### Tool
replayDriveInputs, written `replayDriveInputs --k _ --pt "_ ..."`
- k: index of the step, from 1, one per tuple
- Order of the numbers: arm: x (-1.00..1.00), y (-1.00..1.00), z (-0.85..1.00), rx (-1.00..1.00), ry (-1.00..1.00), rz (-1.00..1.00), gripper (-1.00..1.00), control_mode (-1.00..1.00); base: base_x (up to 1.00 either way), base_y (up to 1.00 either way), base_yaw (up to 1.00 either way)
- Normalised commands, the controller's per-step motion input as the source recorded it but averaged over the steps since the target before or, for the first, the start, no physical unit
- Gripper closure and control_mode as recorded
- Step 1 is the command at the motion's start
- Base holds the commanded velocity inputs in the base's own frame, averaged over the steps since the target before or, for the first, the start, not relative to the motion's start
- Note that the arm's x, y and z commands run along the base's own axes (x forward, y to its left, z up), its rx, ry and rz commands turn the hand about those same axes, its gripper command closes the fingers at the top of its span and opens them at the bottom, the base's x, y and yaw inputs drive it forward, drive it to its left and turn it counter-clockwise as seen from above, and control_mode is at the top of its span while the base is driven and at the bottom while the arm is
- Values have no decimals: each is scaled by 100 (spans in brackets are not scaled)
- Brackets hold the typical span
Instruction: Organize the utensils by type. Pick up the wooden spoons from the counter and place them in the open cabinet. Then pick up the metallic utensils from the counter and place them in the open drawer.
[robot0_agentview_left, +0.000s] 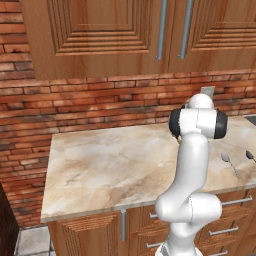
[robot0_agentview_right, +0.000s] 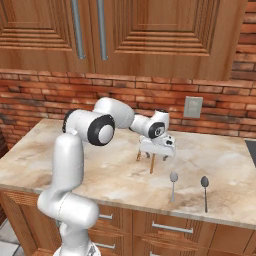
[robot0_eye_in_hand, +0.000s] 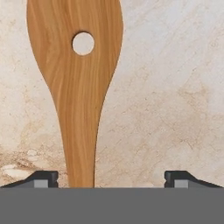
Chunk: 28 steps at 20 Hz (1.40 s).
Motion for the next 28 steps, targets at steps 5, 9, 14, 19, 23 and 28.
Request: replayDriveInputs --k 5,9,14,19,23,28 --pt "0 0 0 0 0 0 100 -100 0 0 0" --pt "0 0 0 0 0 0 100 -100 0 0 0" --pt "0 0 0 0 0 0 100 -100 0 0 0" --pt "0 11 0 0 0 3 100 -100 0 0 0" --pt "-9 30 10 0 0 5 100 -100 0 0 0" --pt "-18 29 21 0 1 9 100 -100 0 0 0"
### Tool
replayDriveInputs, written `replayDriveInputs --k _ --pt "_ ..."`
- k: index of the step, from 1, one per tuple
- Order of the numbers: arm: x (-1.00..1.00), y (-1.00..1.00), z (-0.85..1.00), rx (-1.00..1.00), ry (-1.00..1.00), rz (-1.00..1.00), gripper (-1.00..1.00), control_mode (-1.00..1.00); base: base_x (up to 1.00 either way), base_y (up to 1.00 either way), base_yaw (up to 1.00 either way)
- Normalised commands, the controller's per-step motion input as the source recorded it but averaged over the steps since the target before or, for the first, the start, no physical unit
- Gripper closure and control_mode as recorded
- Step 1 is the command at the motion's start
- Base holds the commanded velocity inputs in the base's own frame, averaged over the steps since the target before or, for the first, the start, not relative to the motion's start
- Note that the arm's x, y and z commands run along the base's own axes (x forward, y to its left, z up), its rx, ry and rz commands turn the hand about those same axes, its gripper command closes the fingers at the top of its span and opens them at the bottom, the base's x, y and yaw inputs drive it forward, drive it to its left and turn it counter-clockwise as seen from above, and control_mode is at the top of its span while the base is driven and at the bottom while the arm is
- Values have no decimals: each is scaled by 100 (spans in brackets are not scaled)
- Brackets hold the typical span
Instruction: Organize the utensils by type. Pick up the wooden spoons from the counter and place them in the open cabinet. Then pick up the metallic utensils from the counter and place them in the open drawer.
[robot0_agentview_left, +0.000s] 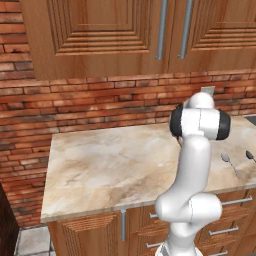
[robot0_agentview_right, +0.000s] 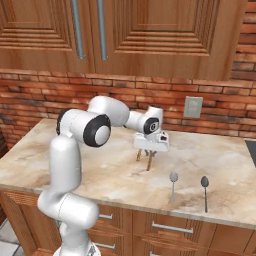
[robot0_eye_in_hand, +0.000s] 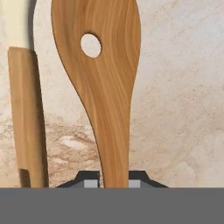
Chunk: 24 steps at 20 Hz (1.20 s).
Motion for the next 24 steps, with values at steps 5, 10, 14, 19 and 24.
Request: replayDriveInputs --k 5,10,14,19,24 --pt "-47 26 40 0 0 12 100 -100 0 0 0" --pt "-64 27 37 -3 -2 11 100 -100 0 0 0" --pt "-56 21 51 0 0 13 100 -100 0 0 0" --pt "-62 28 62 0 0 14 100 -100 0 0 0" --pt "-72 38 45 0 0 14 100 -100 0 0 0"
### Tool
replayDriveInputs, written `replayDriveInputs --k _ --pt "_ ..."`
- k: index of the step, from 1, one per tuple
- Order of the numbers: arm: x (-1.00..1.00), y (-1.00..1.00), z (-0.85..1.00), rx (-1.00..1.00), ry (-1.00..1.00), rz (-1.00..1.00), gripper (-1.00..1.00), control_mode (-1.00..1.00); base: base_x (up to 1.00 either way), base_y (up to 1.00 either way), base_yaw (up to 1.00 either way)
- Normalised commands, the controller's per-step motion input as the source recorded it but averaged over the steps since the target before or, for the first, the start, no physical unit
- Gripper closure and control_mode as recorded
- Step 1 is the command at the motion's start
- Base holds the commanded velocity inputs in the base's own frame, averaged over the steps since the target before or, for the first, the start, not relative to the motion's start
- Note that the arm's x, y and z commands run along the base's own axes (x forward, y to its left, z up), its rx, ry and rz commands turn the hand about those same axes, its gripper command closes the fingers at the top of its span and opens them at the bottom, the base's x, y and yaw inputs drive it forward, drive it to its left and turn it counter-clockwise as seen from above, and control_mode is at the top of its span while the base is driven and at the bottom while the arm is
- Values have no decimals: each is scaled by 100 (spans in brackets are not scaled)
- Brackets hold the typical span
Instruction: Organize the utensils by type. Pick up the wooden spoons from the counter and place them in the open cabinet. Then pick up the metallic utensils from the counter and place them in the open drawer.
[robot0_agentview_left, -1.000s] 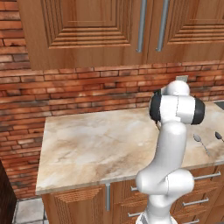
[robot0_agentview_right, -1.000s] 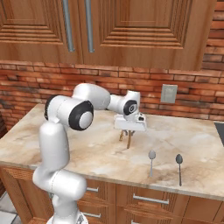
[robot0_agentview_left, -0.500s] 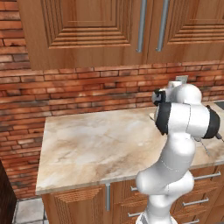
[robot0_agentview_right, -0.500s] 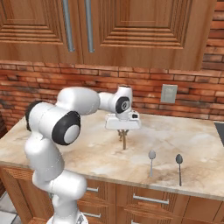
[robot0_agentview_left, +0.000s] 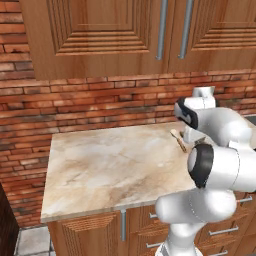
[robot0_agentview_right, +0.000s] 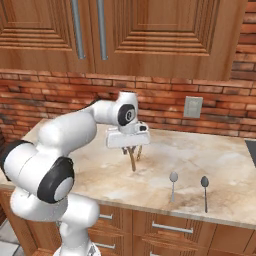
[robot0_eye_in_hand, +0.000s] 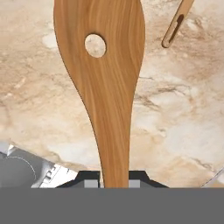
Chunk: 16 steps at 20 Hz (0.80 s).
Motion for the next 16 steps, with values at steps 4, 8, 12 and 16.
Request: replayDriveInputs --k 4,8,12,16 --pt "-83 37 38 0 -6 14 100 -100 0 0 0" --pt "-75 41 43 0 -10 16 100 -100 0 0 0" --pt "-58 41 52 0 -5 20 100 -100 0 0 0" --pt "-59 47 56 0 -1 22 100 -100 0 0 0"
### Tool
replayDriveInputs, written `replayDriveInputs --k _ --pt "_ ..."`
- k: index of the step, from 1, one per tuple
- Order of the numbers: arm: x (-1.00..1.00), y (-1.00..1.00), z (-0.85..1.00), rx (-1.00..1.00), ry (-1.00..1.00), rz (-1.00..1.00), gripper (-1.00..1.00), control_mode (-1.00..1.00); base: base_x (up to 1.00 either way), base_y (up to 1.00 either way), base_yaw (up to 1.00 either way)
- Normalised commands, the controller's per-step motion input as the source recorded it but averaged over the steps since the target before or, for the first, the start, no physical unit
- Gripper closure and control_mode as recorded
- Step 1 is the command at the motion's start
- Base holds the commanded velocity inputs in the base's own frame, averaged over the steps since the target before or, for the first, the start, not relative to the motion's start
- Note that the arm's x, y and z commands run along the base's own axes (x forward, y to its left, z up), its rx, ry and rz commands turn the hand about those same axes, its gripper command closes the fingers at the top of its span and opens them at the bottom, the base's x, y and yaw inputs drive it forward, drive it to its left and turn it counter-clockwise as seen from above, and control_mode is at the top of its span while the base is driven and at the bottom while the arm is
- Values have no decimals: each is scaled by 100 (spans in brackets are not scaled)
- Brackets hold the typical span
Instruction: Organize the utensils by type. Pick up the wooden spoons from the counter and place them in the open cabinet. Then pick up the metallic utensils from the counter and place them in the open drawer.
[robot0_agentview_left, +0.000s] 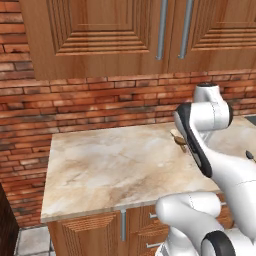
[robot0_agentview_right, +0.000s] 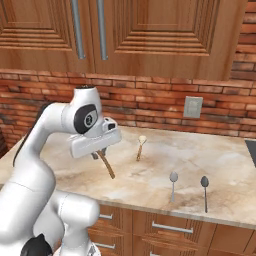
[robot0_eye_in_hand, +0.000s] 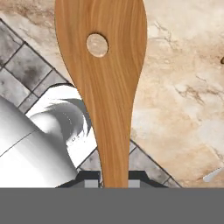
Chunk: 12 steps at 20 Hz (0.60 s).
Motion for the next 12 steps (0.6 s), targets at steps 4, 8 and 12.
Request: replayDriveInputs --k 4,8,12 --pt "-68 47 51 0 -2 24 100 -100 0 0 0" --pt "-50 47 32 2 -4 32 100 -100 0 0 0" --pt "-44 41 50 3 -3 33 100 -100 0 0 0"
